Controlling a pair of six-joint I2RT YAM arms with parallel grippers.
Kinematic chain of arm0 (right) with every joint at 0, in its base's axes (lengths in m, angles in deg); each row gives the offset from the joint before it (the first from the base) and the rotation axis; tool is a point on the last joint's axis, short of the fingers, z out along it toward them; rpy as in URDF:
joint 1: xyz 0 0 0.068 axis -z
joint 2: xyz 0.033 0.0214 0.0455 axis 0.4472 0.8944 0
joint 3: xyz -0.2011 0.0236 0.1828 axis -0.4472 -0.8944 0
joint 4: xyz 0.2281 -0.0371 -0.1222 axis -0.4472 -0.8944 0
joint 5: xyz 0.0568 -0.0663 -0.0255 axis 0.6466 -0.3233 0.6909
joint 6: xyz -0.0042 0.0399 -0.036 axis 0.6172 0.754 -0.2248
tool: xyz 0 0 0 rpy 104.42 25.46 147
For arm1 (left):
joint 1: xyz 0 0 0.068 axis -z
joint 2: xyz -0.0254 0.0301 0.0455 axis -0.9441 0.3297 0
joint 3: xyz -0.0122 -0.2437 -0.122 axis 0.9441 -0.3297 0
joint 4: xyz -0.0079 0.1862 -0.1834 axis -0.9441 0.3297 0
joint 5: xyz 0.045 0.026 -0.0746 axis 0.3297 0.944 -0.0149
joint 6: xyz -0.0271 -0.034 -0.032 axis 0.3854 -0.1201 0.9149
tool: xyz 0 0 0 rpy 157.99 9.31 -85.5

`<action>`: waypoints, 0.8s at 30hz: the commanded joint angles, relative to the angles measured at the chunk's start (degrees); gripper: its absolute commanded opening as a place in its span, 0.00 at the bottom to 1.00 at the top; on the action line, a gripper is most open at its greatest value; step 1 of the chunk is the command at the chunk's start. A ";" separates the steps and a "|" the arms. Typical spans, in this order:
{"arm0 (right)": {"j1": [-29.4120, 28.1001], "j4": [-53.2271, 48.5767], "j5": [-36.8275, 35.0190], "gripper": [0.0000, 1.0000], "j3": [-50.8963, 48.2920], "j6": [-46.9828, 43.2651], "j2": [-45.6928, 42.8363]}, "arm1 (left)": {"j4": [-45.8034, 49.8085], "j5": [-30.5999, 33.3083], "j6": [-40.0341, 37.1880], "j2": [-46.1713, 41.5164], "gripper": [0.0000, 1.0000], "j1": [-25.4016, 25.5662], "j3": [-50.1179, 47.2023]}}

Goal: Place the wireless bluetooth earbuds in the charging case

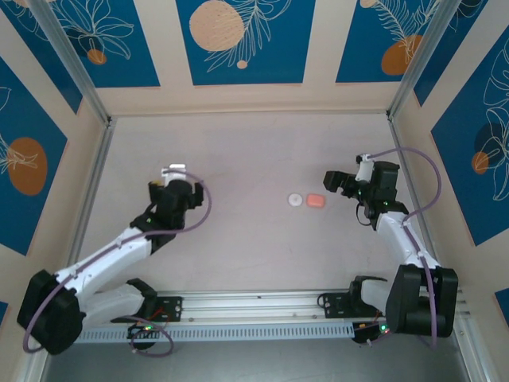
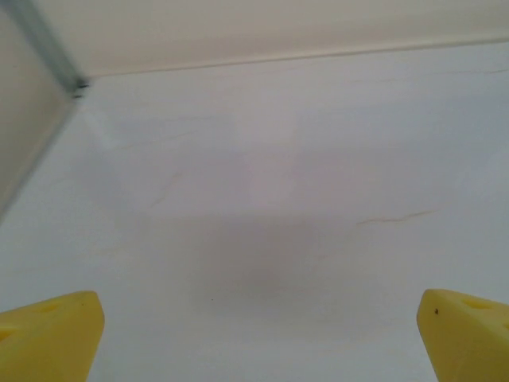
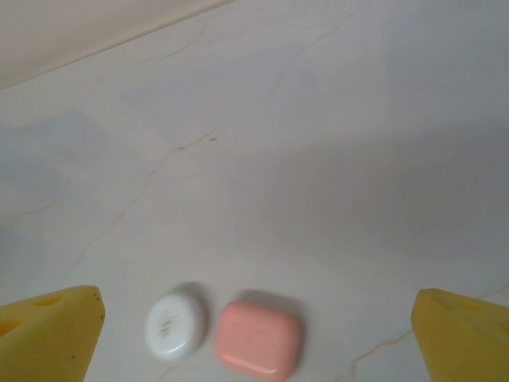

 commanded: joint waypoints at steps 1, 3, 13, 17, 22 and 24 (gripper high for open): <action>0.64 11.91 -3.55 0.99 -3.24 -3.21 2.62 | -18.04 7.70 -9.86 -3.60 1.00 -3.70 -9.50; 0.75 16.69 -4.64 0.99 -4.80 -4.21 4.50 | -26.94 8.63 -11.77 -5.42 1.00 -6.15 -14.98; 1.06 27.02 -2.91 0.99 -6.65 -6.94 12.49 | -57.32 -2.53 -16.76 6.49 1.00 -12.66 -26.98; 1.45 27.99 -1.55 0.99 -7.26 -7.85 12.66 | -79.15 -7.47 -25.36 26.35 1.00 -12.76 -24.32; 2.77 29.45 0.83 0.99 -8.30 -8.20 12.02 | -70.84 -10.92 -23.09 28.62 1.00 -15.37 -19.81; 3.53 29.04 2.14 0.99 -7.81 -7.82 12.53 | -71.52 -14.07 -21.14 30.01 1.00 -18.33 -19.11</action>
